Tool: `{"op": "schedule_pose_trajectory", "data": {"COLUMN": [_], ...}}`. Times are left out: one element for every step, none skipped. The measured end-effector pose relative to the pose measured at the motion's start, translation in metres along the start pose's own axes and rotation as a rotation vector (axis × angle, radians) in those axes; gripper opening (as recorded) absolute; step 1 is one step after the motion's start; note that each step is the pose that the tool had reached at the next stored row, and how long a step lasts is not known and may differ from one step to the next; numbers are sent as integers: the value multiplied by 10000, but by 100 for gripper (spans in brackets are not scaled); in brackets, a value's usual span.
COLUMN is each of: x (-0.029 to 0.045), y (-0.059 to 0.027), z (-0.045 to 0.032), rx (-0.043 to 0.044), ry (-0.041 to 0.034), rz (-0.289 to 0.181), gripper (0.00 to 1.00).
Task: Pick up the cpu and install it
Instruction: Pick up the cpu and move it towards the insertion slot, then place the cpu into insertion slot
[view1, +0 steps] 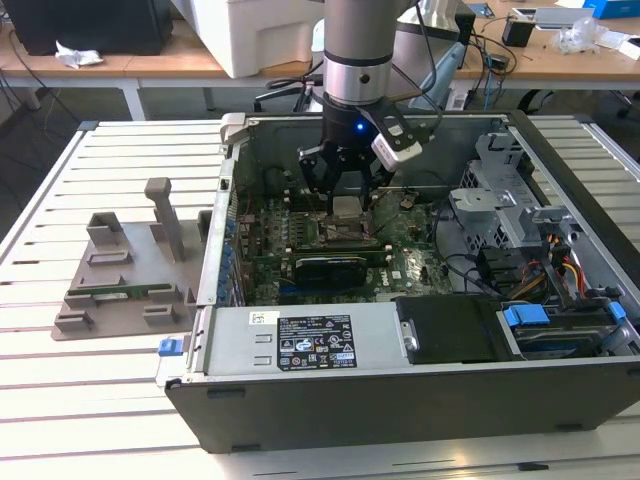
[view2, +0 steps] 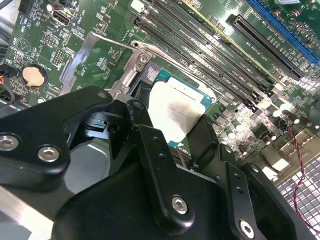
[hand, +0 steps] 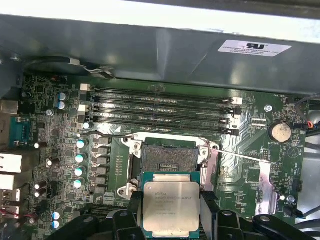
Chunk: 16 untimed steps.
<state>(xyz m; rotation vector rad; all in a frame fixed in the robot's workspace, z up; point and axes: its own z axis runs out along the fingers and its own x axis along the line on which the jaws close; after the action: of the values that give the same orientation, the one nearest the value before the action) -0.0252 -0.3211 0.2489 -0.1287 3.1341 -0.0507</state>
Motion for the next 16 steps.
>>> {"op": "schedule_pose_trajectory", "data": {"x": [0, 0, 0, 0, 0, 0, 0, 0, 0, 0, 0, 0, 0, 0, 0, -1], "y": [0, 1, 1, 1, 1, 2, 2, 2, 2, 2, 2, 2, 2, 2, 2, 3], "z": [0, 0, 0, 0, 0, 0, 0, 0, 0, 0, 0, 0, 0, 0, 0, 1], "rx": [0, 0, 0, 0, 0, 0, 0, 0, 0, 3, 3, 5, 7, 8, 13, 23], "ry": [0, 0, 0, 1, 0, 0, 0, 0, 0, 2, 5, 9, 12, 15, 20, 24], "rz": [1, 1, 1, 1, 1, 1, 1, 1, 9, 72, 155, 273, 366, 450, 593, 697], "gripper": [55, 55, 55, 55, 55, 55, 55, 55, 55, 55, 55, 55, 55, 55, 55, 55]}}
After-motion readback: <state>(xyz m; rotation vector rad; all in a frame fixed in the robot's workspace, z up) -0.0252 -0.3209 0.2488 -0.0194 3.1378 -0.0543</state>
